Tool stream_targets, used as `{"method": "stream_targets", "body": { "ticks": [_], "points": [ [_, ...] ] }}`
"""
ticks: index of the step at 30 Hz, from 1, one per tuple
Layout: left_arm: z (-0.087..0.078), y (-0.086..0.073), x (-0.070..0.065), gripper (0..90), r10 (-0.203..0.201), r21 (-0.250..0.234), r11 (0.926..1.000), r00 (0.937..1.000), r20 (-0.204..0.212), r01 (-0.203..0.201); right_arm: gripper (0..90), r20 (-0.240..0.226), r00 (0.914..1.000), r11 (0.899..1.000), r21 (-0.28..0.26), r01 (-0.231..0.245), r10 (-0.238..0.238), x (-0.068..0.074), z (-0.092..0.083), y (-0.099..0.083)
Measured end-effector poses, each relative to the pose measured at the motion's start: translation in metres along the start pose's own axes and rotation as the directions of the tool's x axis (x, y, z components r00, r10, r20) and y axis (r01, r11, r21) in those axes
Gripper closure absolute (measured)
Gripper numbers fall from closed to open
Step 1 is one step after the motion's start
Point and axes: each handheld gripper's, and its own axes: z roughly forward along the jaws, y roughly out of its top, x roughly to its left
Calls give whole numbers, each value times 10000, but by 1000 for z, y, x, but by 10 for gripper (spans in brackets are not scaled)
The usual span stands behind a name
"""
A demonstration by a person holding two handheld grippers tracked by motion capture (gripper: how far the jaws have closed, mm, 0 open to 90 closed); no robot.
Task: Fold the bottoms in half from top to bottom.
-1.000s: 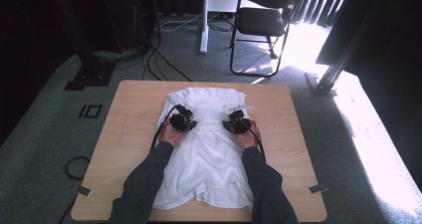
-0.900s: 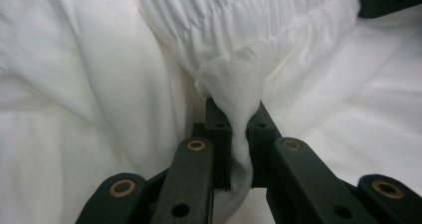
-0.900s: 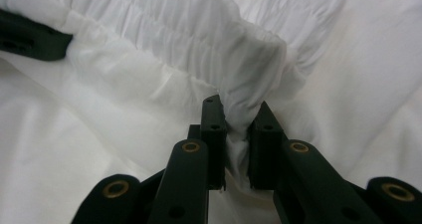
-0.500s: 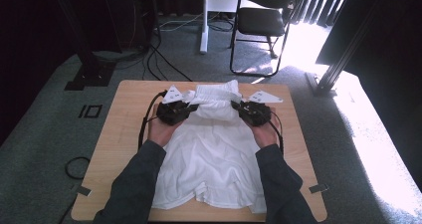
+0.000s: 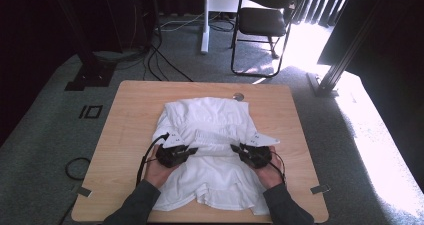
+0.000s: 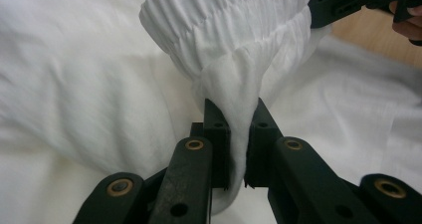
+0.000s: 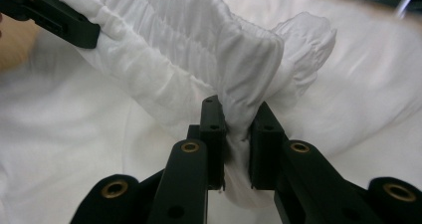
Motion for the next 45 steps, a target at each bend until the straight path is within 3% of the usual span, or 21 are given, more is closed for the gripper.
{"method": "stream_targets", "body": {
  "ticks": [2, 5, 7, 10, 13, 14, 16, 17, 18, 20, 24, 28, 29, 30, 33, 36, 37, 38, 41, 43, 45],
  "points": [
    [11, -11, 0, 840, -87, 504, 9987, 10000, 29, 85, 799, -77, 9996, 9978, 604, -267, 272, 2, 12, -24],
    [25, -19, 1, 814, -127, 1355, 9907, 9999, 109, 112, 782, -190, 9985, 9931, 1065, -493, 516, 4, 18, -34],
    [26, -19, 1, 698, -234, 1399, 9900, 9993, 303, 190, 715, -253, 9985, 9889, 1419, -447, 488, 4, 20, -40],
    [12, -11, -1, 616, -299, 623, 9977, 9991, 284, 281, 452, -448, 9961, 9902, 1209, -706, 765, -2, 6, -32],
    [-6, -2, 6, 620, -493, -130, 9987, 9985, 251, 496, 443, -496, 9952, 9946, 653, -805, 838, -7, -8, -23],
    [-13, 3, 15, 646, -736, -350, 9967, 9973, 65, 738, 454, -638, 9913, 9933, -26, -1159, 1155, -15, -21, -12],
    [-16, 7, 19, 665, -817, -436, 9957, 9966, -75, 813, 490, -579, 9897, 9908, -283, -1327, 1309, -20, -25, -7],
    [-17, 11, 23, 707, -853, -508, 9951, 9963, -122, 846, 564, -447, 9885, 9887, -344, -1461, 1445, -25, -27, -2],
    [-16, 15, 26, 821, -864, -530, 9949, 9961, -193, 853, 744, -21, 9869, 9869, -60, -1614, 1613, -33, -22, 6],
    [-11, 24, 32, 866, -910, -518, 9946, 9955, -269, 896, 802, 106, 9862, 9862, 89, -1652, 1651, -37, -16, 8],
    [13, 39, 42, 900, -1043, 12, 9945, 9939, -361, 1044, 853, 808, 9782, 9780, 689, -1967, 1911, -49, 14, 14],
    [38, 37, 52, 900, -1528, 944, 9832, 9872, -457, 1565, 854, 1031, 9742, 9643, 1543, -2151, 2008, -58, 46, 13],
    [44, 35, 54, 900, -1471, 1271, 9802, 9881, -454, 1517, 853, 929, 9734, 9601, 1694, -2227, 2094, -60, 52, 11],
    [49, 31, 53, 900, -1412, 1559, 9769, 9890, -446, 1465, 837, 425, 9758, 9584, 1837, -2185, 2143, -60, 59, 9],
    [57, 21, 49, 900, -1307, 2030, 9704, 9913, -156, 1312, 822, -38, 9749, 9586, 1831, -2181, 2225, -58, 62, 6],
    [56, 11, 39, 889, -1263, 1860, 9753, 9916, 275, 1191, 800, -513, 9747, 9622, 1789, -2051, 2174, -54, 58, 3],
    [53, 9, 34, 884, -1174, 1730, 9789, 9923, 397, 1089, 793, -573, 9761, 9636, 1811, -1965, 2098, -52, 56, 2],
    [47, 5, 24, 875, -955, 1363, 9870, 9927, 734, 849, 772, -992, 9749, 9680, 1743, -1803, 1994, -48, 49, -1],
    [41, 2, 14, 867, -680, 1245, 9906, 9931, 953, 558, 747, -1356, 9747, 9750, 1587, -1556, 1776, -43, 41, -6],
    [37, -3, 4, 856, -518, 1202, 9921, 9894, 1358, 354, 723, -1921, 9696, 9830, 1324, -1276, 1517, -34, 28, -14],
    [35, -7, -3, 855, -302, 1266, 9919, 9867, 1595, 99, 716, -2095, 9675, 9849, 1287, -1159, 1413, -32, 24, -17]
  ]
}}
